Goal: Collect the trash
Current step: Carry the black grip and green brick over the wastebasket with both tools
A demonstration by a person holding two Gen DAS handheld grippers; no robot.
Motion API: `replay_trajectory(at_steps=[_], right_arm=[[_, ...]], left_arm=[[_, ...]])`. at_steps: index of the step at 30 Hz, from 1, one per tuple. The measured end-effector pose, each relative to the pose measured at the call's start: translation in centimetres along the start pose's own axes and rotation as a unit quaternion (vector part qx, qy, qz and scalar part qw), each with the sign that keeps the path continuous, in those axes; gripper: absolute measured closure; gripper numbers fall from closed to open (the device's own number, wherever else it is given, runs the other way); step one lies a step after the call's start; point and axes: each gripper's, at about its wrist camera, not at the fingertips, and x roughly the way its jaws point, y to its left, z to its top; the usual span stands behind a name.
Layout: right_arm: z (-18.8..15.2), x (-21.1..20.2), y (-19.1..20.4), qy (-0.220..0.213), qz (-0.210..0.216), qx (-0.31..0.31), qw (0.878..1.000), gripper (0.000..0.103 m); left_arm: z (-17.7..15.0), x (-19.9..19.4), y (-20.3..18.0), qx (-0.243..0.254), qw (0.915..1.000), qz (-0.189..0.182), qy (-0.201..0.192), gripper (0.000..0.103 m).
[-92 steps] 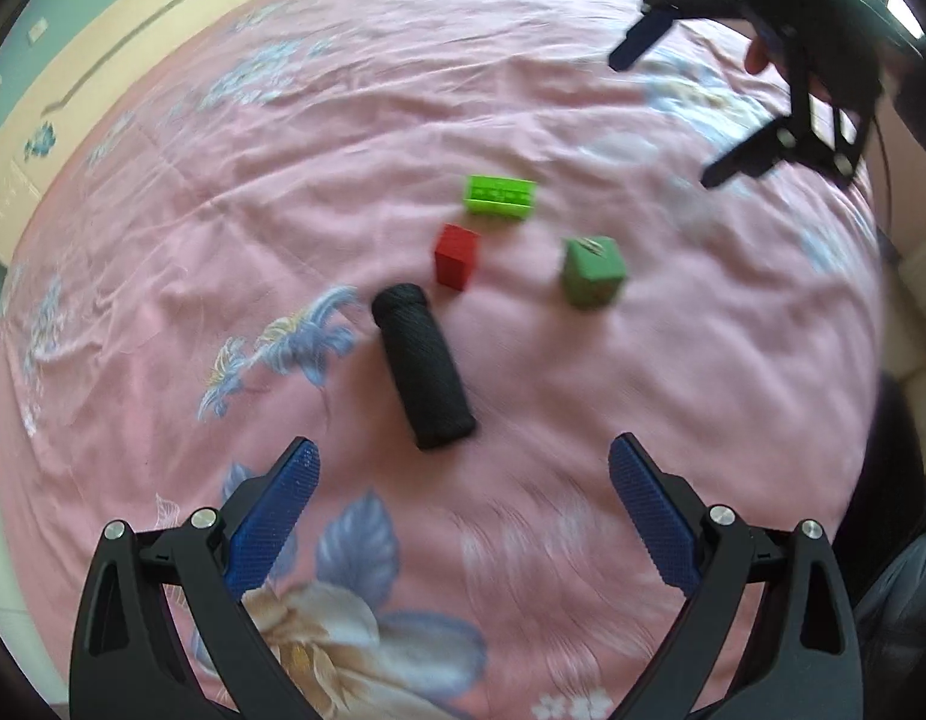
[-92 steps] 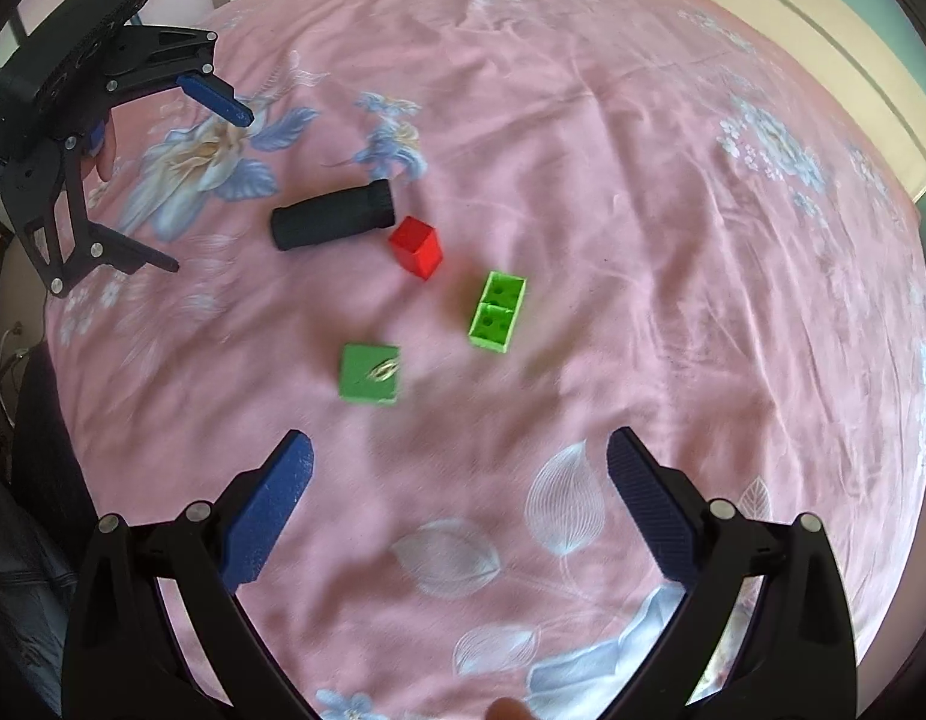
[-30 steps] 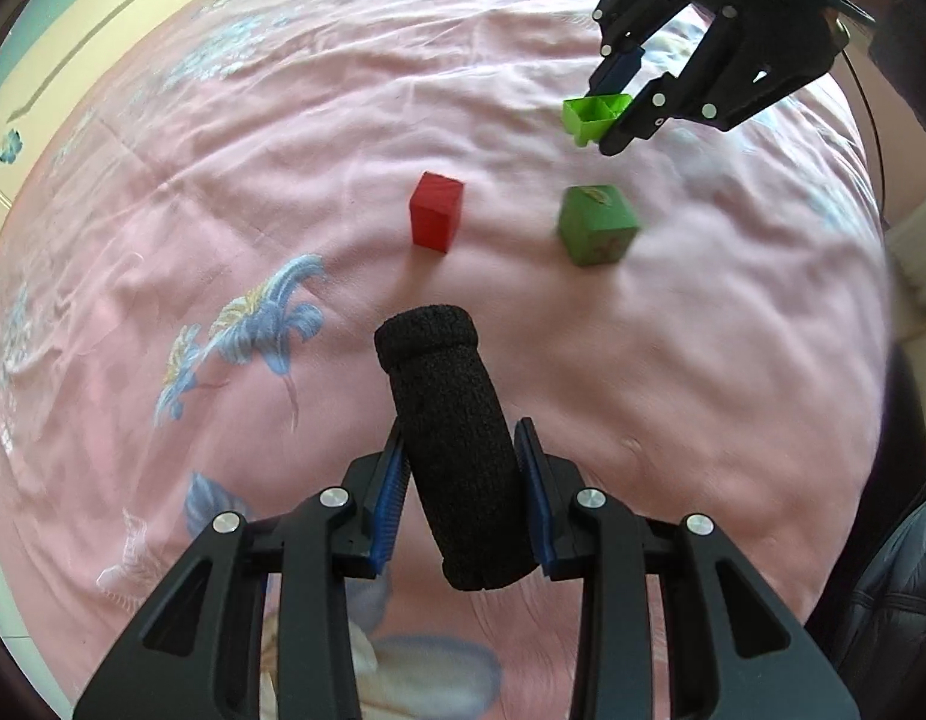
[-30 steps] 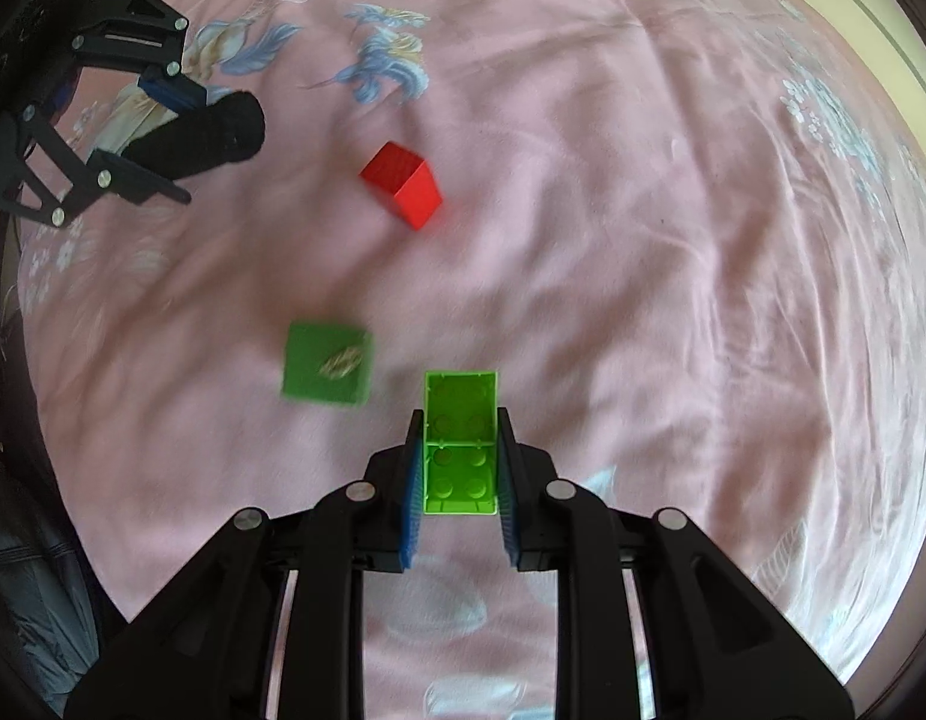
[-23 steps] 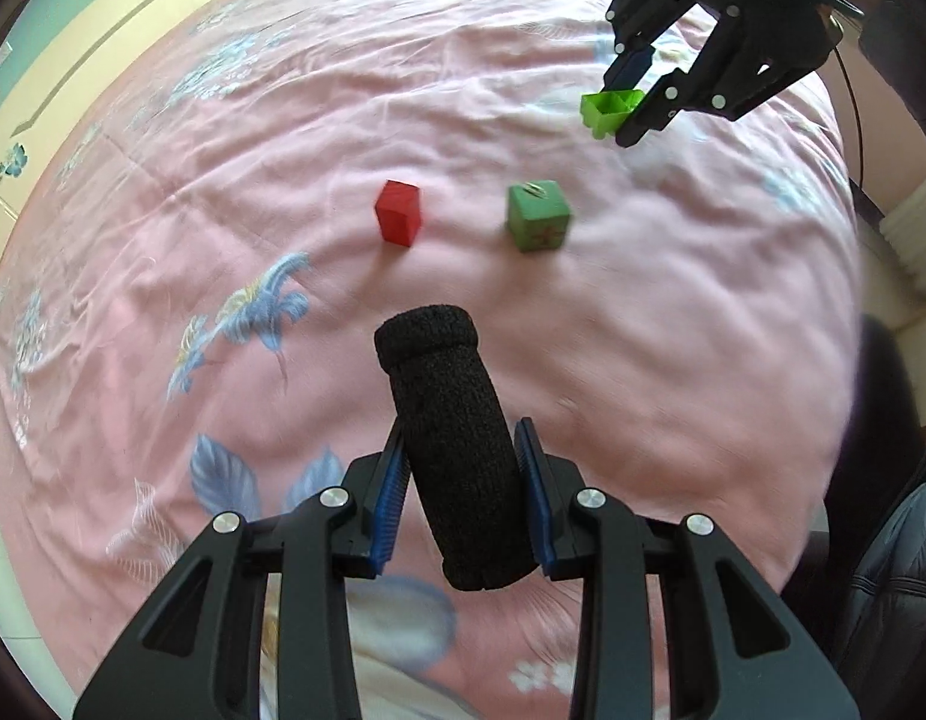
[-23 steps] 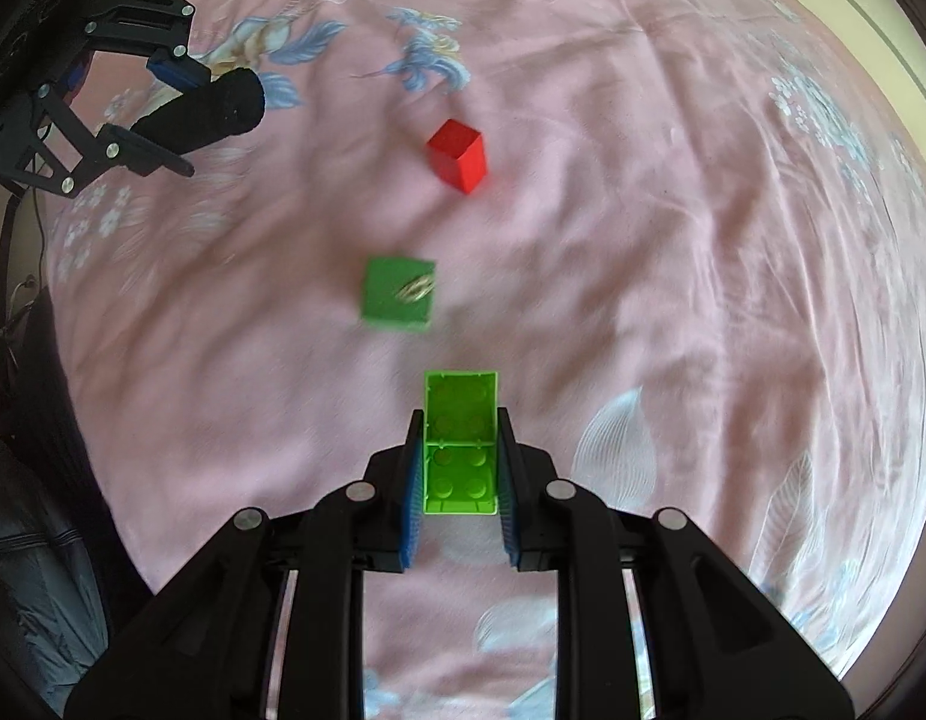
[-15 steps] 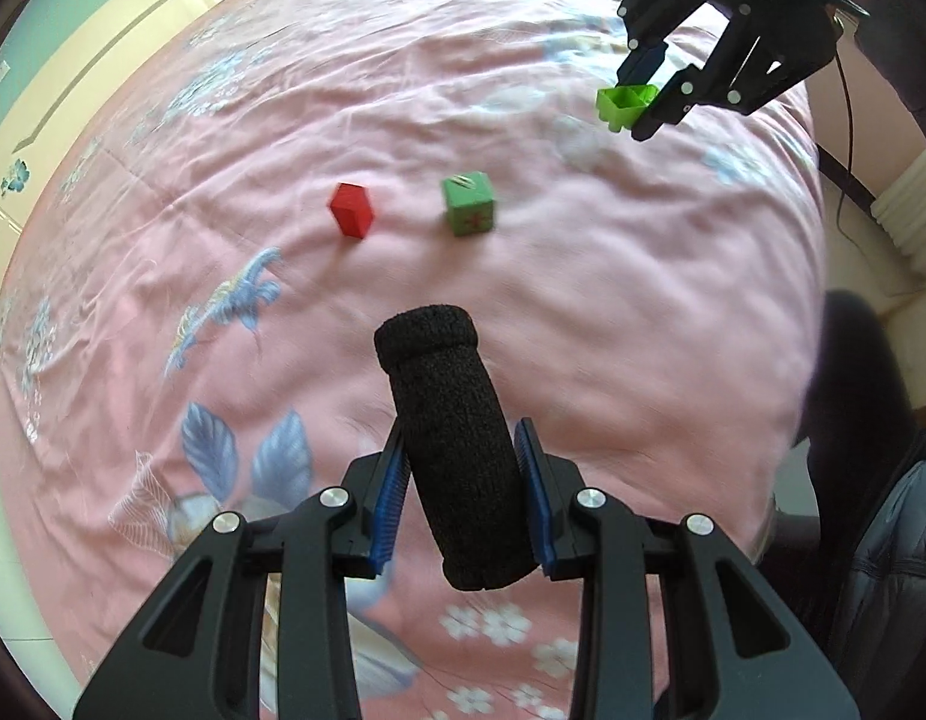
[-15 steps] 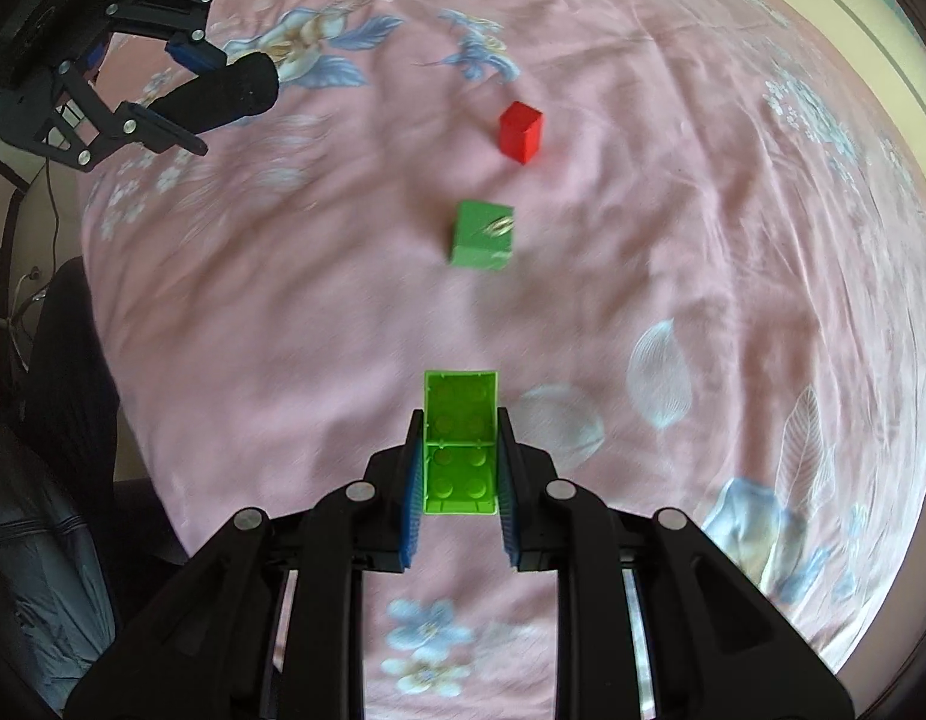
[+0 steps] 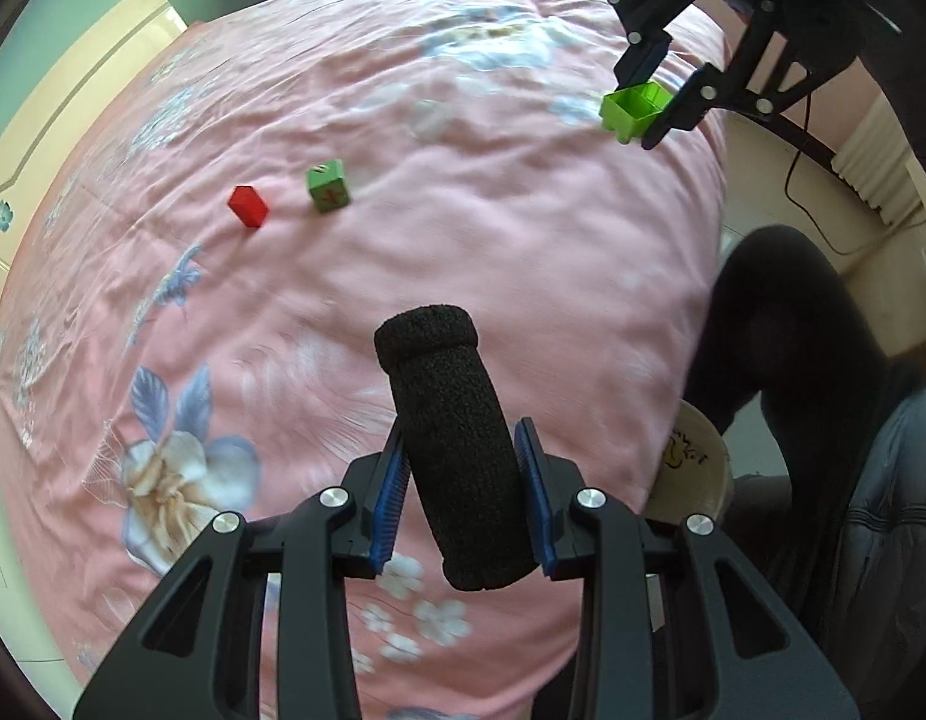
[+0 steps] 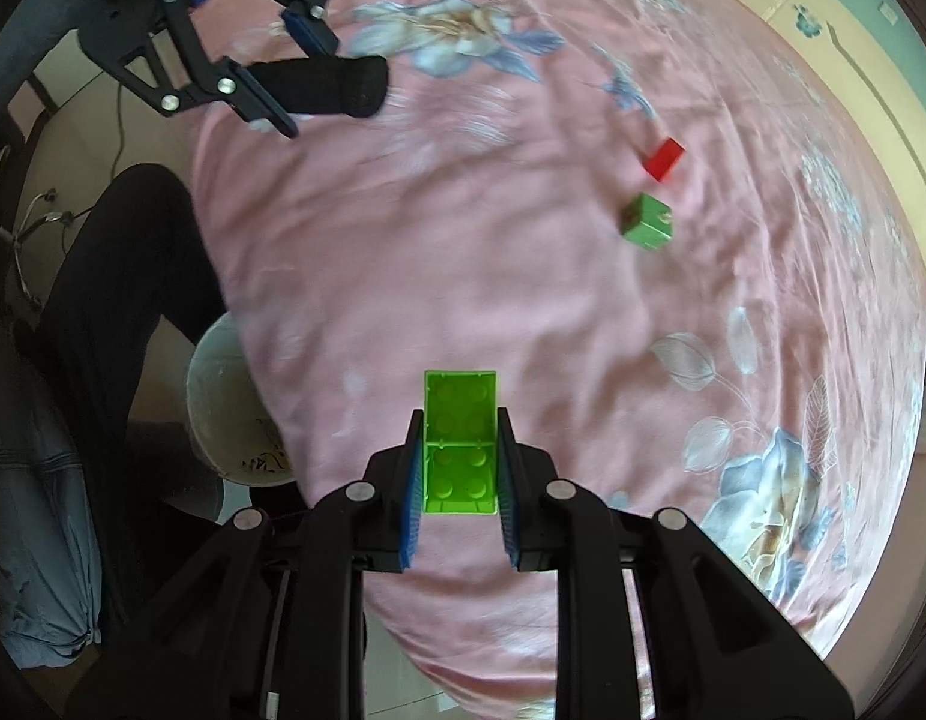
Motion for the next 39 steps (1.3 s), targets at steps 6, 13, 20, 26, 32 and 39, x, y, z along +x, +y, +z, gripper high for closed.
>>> replay_trajectory(at_steps=[6,13,20,26,32,39], right_arm=[[-0.7,-0.8,5.3,-0.011,-0.006,-0.028,1.0,0.081],[-1.2,-0.4,11.1,-0.011,-0.009,-0.062,0.998,0.081],[-1.7,0.5,15.3,-0.016,-0.007,-0.085,0.996,0.081],[-2.1,2.4,18.1,-0.006,0.004,-0.1,0.995,0.081],[-2.4,4.4,20.1,-0.002,0.018,-0.105,0.994,0.081],[-2.6,7.2,22.1,0.009,0.04,-0.11,0.993,0.081]], left_arm=[[-2.2,-0.2,-3.9,0.017,0.9998,-0.008,0.0,0.066],[-4.4,-0.5,-7.8,0.035,0.9993,-0.015,0.001,0.065],[-6.7,0.0,-11.3,0.044,0.9987,-0.025,0.005,0.065],[-8.2,1.3,-13.9,0.053,0.9978,-0.038,0.009,0.065],[-9.2,3.1,-15.7,0.055,0.9969,-0.055,0.013,0.065],[-10.2,5.6,-17.4,0.056,0.9951,-0.078,0.023,0.065]])
